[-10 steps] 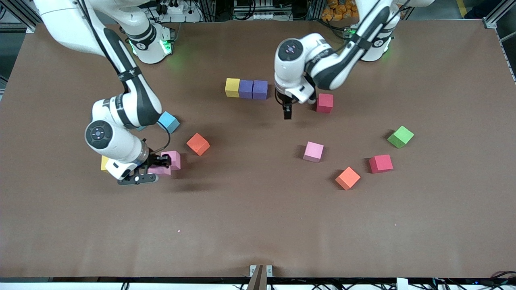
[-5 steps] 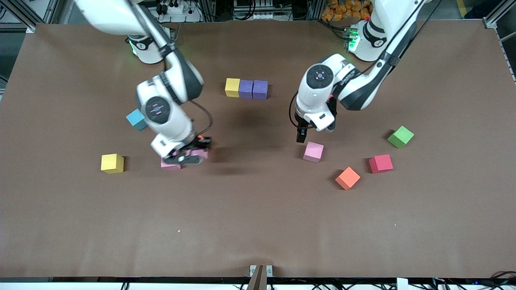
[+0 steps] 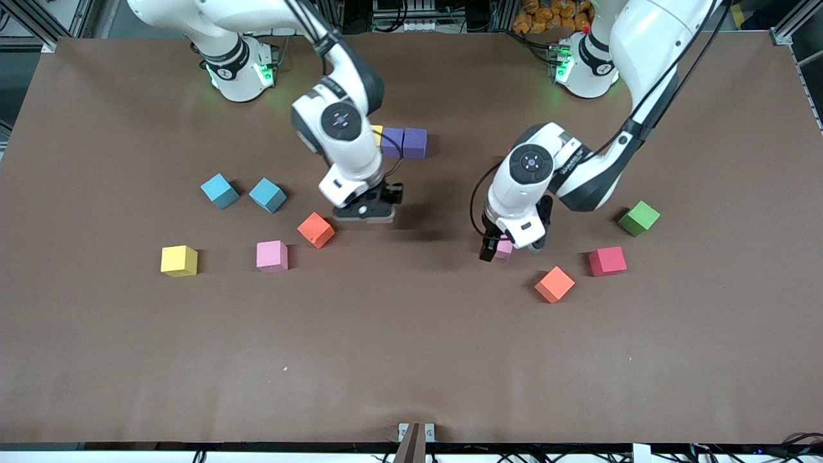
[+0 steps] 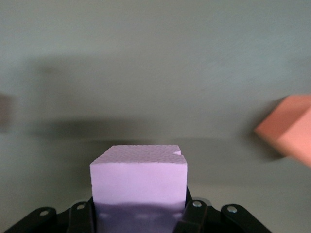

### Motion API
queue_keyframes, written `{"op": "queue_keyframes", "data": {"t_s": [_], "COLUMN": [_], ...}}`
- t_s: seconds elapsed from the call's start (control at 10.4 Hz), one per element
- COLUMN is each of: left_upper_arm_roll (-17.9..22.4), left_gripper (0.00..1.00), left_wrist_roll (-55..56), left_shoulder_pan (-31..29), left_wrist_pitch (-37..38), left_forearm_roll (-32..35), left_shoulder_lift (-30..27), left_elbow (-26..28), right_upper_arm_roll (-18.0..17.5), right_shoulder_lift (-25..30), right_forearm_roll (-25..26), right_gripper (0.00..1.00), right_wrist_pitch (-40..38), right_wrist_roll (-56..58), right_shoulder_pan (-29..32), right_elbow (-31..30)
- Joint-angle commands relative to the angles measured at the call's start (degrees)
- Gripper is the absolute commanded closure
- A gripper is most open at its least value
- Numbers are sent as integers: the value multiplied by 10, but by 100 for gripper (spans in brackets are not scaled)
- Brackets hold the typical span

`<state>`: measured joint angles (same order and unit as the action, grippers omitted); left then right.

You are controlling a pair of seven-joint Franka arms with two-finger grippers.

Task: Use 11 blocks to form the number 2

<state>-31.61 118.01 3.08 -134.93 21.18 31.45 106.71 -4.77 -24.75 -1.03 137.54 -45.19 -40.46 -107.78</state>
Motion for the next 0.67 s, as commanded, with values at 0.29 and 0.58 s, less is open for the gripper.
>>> {"op": "queue_keyframes", "data": {"t_s": [0.29, 0.58], "left_upper_arm_roll": [15, 15], "left_gripper": [0, 0], "left_wrist_roll": [-3, 9], "left_shoulder_pan": [2, 1], "left_wrist_pitch": [29, 30], "left_forearm_roll": [52, 50], "left_shoulder_lift": [44, 65], "left_elbow": [-15, -17], "right_upper_arm_roll": [6, 6], "right_shoulder_lift": [-45, -43], "right_forearm_roll": [0, 0], "right_gripper": [45, 46], "right_wrist_pitch": [56, 16], "right_wrist_roll": [-72, -101], "right_shoulder_pan": [-75, -87], "right_elbow": [-5, -6]}}
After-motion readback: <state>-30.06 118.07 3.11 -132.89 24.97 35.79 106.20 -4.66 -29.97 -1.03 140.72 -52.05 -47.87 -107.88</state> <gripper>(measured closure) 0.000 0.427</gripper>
